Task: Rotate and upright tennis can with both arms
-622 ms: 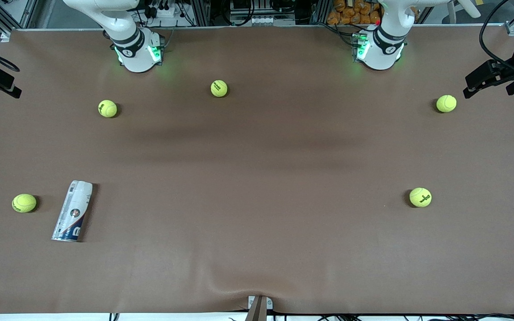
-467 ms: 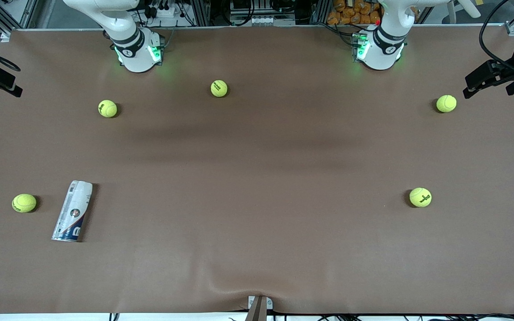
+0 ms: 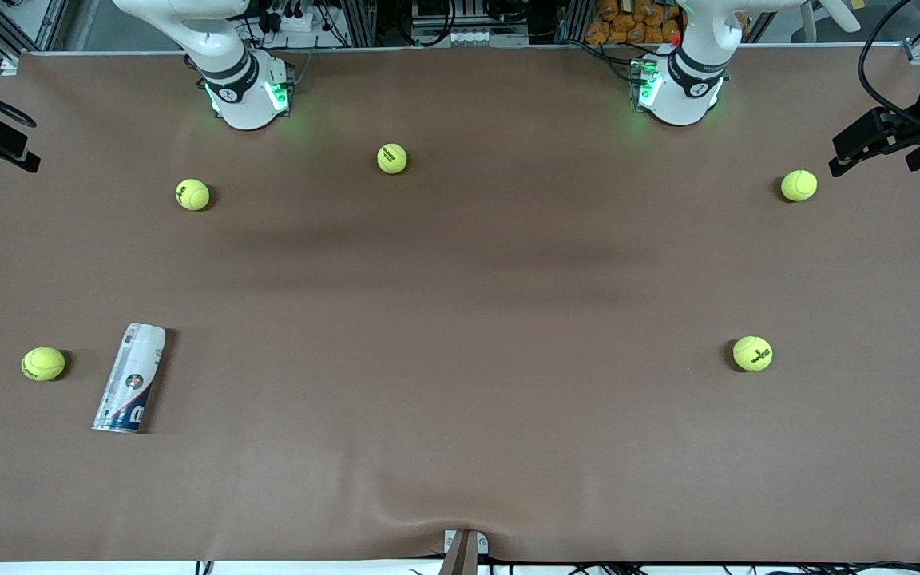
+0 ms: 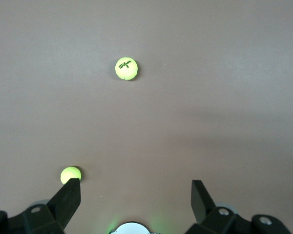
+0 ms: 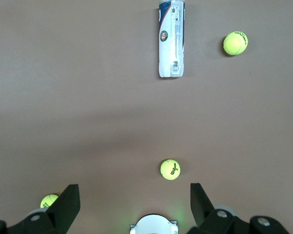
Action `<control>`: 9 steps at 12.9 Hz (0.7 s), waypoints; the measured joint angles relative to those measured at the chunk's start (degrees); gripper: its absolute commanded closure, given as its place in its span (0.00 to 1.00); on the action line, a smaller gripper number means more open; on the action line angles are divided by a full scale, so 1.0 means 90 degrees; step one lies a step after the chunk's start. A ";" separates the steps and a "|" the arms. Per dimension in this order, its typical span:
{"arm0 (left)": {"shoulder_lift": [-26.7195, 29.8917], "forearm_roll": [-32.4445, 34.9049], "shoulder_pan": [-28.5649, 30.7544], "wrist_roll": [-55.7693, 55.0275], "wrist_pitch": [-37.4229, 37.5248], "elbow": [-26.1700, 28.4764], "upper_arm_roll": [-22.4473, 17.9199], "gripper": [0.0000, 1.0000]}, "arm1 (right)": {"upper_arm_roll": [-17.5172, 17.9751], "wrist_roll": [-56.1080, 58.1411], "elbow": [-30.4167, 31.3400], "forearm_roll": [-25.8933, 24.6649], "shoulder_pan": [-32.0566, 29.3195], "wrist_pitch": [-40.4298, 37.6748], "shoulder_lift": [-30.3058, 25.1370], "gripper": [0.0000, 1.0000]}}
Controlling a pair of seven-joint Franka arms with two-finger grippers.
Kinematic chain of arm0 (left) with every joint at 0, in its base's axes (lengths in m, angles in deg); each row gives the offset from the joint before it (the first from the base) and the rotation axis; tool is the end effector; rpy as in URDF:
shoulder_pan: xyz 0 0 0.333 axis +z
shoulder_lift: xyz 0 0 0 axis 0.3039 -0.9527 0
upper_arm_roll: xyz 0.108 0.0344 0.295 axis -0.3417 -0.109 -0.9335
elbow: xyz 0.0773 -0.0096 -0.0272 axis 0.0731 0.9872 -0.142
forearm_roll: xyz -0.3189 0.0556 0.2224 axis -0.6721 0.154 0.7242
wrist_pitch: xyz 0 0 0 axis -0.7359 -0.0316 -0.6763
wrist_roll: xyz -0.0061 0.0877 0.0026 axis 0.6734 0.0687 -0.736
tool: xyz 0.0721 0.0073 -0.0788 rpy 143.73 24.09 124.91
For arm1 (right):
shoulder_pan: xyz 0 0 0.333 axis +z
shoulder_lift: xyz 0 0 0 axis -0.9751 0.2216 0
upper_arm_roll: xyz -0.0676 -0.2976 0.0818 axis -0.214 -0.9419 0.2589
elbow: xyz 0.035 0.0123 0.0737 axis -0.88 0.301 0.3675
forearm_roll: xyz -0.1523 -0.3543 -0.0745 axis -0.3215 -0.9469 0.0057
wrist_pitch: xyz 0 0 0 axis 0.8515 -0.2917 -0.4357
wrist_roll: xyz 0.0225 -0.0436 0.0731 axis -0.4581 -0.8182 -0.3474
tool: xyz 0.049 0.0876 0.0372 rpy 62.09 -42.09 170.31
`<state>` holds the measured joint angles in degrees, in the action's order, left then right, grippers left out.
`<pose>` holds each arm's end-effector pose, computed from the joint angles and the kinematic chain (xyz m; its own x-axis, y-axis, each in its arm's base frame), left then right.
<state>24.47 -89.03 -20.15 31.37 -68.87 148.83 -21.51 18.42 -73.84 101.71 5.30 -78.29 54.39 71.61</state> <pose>0.5183 -0.0387 0.6733 0.9974 0.0693 -0.0213 0.0691 -0.9975 -0.0109 0.5102 -0.0441 0.6706 0.9895 -0.1140 -0.0888 -0.1162 -0.9930 -0.0192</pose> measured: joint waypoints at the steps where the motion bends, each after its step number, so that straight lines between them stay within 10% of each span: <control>1: 0.0000 0.0000 -0.0004 0.0000 0.0000 0.0000 0.0006 0.00 | -0.0001 0.0000 0.0000 0.0000 0.0000 0.0000 0.0008 0.00; 9: -0.0001 0.0000 -0.0027 0.0000 -0.0001 -0.0012 0.0022 0.00 | -0.0075 0.0000 0.1088 -0.0005 -0.0009 0.1498 0.0442 0.00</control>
<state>24.46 -89.03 -20.39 31.38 -68.87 148.72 -21.31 17.74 -73.83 111.50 5.25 -78.37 67.87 75.59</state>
